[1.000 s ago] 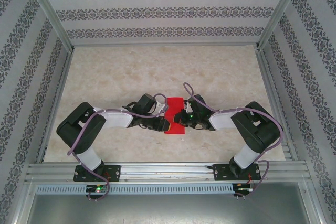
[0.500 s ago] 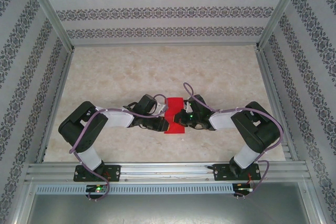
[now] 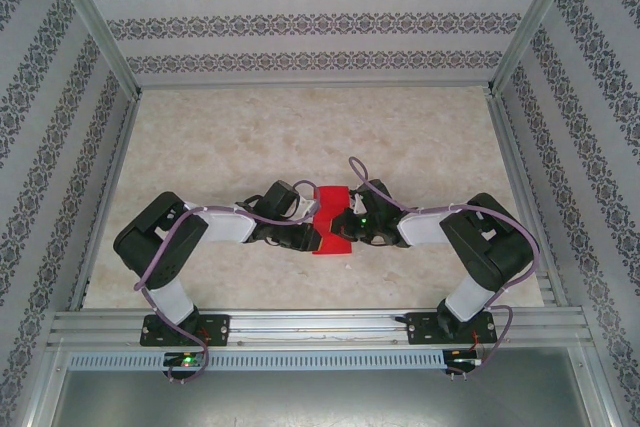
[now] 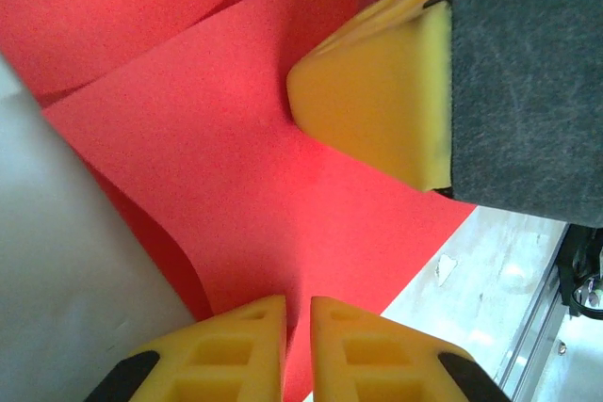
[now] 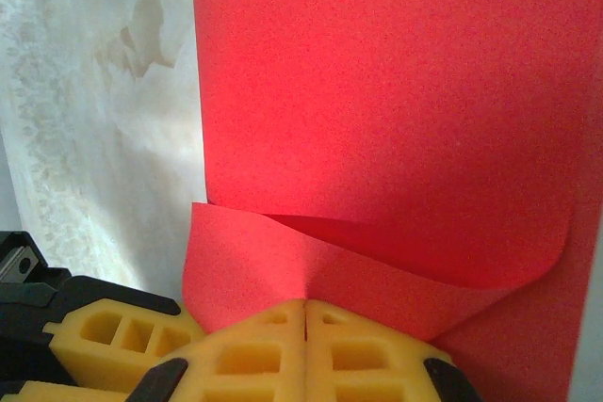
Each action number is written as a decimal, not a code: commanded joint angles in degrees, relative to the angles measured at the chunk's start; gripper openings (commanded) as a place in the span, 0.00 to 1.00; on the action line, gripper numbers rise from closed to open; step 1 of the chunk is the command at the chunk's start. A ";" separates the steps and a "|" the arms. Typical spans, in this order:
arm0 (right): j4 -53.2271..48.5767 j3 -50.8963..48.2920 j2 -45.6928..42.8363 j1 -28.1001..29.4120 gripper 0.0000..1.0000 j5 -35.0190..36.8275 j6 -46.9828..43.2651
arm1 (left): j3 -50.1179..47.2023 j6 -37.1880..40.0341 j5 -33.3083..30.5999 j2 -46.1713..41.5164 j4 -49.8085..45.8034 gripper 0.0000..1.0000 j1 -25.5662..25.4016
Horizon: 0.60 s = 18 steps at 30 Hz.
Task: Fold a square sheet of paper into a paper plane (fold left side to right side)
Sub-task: Fold the triangle a second time at the center of the table.
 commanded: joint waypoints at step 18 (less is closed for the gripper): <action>1.36 0.03 -3.13 4.31 0.00 3.75 0.75 | -0.30 3.25 -7.37 0.34 -7.70 0.06 -1.59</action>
